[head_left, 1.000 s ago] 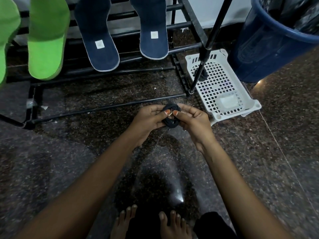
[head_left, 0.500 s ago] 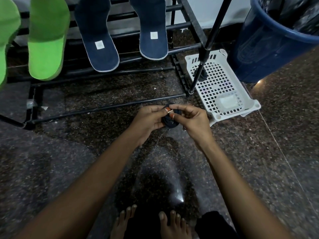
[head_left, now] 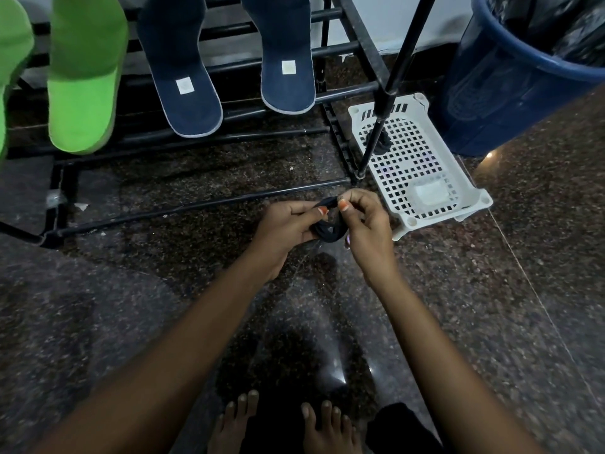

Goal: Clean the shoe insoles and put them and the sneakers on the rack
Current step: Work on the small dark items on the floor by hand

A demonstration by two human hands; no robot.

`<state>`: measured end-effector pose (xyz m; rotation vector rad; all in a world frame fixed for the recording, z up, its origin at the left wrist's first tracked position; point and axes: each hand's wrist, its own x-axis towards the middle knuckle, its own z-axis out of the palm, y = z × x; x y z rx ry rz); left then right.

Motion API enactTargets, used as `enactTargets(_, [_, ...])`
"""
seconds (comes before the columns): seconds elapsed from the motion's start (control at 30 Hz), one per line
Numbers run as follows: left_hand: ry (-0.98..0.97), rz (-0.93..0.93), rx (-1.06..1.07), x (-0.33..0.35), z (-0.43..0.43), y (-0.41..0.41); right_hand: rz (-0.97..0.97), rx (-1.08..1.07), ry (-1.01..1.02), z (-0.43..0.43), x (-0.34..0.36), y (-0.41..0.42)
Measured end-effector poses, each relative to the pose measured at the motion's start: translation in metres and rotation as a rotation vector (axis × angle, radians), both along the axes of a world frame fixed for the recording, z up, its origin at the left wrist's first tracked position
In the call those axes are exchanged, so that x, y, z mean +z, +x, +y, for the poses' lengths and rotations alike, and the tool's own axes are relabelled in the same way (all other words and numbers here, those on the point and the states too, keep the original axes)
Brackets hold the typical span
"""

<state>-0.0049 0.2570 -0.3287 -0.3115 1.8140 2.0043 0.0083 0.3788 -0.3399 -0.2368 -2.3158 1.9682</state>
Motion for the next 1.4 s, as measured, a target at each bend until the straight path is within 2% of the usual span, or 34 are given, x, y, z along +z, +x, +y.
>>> enactTargets(0.1, [-0.040, 0.003, 0.022, -0.003, 0.002, -0.002, -0.106, -0.044, -0.148, 0.001, -0.006, 0.000])
enactTargets(0.2, [-0.053, -0.006, 0.031, -0.006, 0.003, -0.002, -0.134, -0.081, -0.215, 0.002, -0.008, 0.000])
enactTargets(0.53, [0.100, -0.039, -0.029, -0.001, 0.013, -0.002, -0.118, -0.114, -0.147, 0.020, 0.007, -0.001])
enactTargets(0.73, [0.157, -0.075, -0.050, 0.001, 0.027, -0.012, -0.131, -0.016, -0.072, 0.042, 0.010, -0.006])
enactTargets(1.0, [0.075, -0.018, -0.084, 0.006, 0.069, -0.040, -0.173, -0.185, 0.036, 0.078, 0.014, -0.029])
enactTargets(1.4, [-0.067, -0.002, -0.016, -0.006, 0.145, -0.095, -0.156, -0.355, 0.026, 0.139, -0.010, -0.102])
